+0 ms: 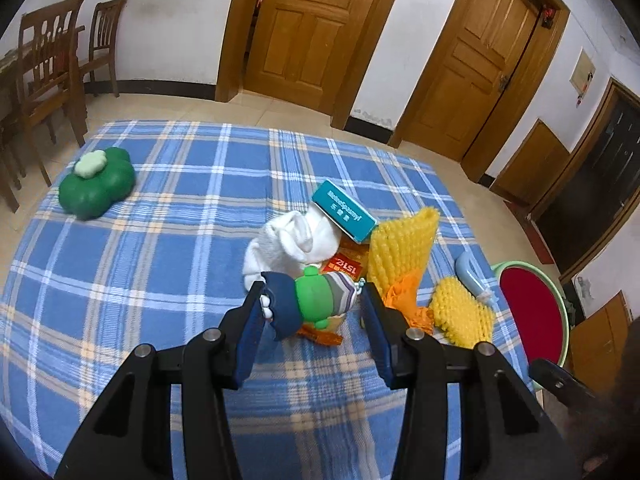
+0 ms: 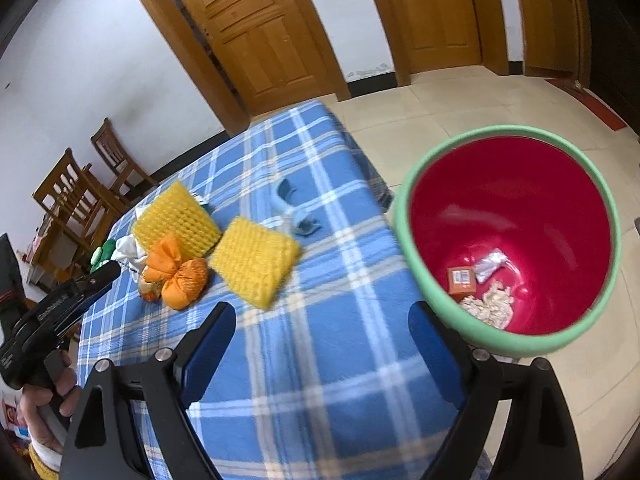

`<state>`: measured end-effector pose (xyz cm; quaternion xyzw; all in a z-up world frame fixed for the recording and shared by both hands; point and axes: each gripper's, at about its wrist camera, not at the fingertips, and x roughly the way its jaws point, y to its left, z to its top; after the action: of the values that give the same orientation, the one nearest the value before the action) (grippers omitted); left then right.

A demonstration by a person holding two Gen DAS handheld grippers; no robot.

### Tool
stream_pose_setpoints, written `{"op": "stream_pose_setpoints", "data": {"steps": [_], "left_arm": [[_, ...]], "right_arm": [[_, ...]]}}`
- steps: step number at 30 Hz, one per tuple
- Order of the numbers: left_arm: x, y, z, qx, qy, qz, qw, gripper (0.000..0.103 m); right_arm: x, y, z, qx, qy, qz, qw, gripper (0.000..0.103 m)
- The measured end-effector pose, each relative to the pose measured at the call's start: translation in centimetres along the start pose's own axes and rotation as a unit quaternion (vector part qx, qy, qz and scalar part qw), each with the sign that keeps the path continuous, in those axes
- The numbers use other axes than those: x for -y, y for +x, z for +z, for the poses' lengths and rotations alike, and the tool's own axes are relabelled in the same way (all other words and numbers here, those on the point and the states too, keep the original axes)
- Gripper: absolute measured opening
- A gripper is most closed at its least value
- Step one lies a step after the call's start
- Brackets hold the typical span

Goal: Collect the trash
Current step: 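Grasp the green-and-blue plush toy with the left tool while the right tool grasps a yellow foam net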

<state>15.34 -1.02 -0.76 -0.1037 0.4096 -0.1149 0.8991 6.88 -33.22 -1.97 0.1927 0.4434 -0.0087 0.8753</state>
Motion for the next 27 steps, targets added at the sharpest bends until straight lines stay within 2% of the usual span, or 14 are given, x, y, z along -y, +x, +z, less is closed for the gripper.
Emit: {"op": "stream_pose_setpoints", "data": {"steps": [3, 8, 16, 18, 20, 23, 26, 27], "left_arm": [[-0.4, -0.6, -0.2, 0.003, -0.006, -0.002, 1.0, 0.048], [-1.5, -1.2, -0.9, 0.001, -0.016, 0.004, 0.9999, 0.048], [-3.4, -1.6, -1.8, -0.009, -0.04, -0.002, 0.9991, 0.048], [-3.8, -1.7, -2.1, -0.011, -0.047, -0.008, 0.9988, 0.048], [-4.2, -1.8, -2.3, -0.014, -0.052, -0.008, 0.9985, 0.048], [-4.7, -1.8, -2.6, -0.016, -0.055, -0.001, 0.9984, 0.048], [-5.0, -2.0, -2.8, -0.017, -0.061, 0.005, 0.9979, 0.048], [-5.1, -2.2, -2.9, -0.015, -0.063, 0.007, 0.9979, 0.048]], "right_arm": [[-1.1, 1.1, 0.3, -0.003, -0.008, 0.005, 1.0, 0.09], [-2.1, 3.4, 0.7, -0.018, -0.007, 0.013, 1.0, 0.073], [-3.4, 4.6, 1.1, -0.011, -0.032, 0.006, 0.999, 0.058], [-3.7, 4.8, 1.0, -0.009, -0.041, 0.007, 0.999, 0.051], [-3.8, 5.0, 0.9, -0.008, -0.046, 0.008, 0.999, 0.037], [-3.8, 5.1, 0.7, -0.009, -0.044, 0.017, 0.999, 0.025], [-3.6, 5.0, 0.6, -0.003, -0.038, 0.025, 0.999, 0.012], [-3.6, 4.9, 0.6, -0.002, -0.039, 0.024, 0.999, 0.012]]}}
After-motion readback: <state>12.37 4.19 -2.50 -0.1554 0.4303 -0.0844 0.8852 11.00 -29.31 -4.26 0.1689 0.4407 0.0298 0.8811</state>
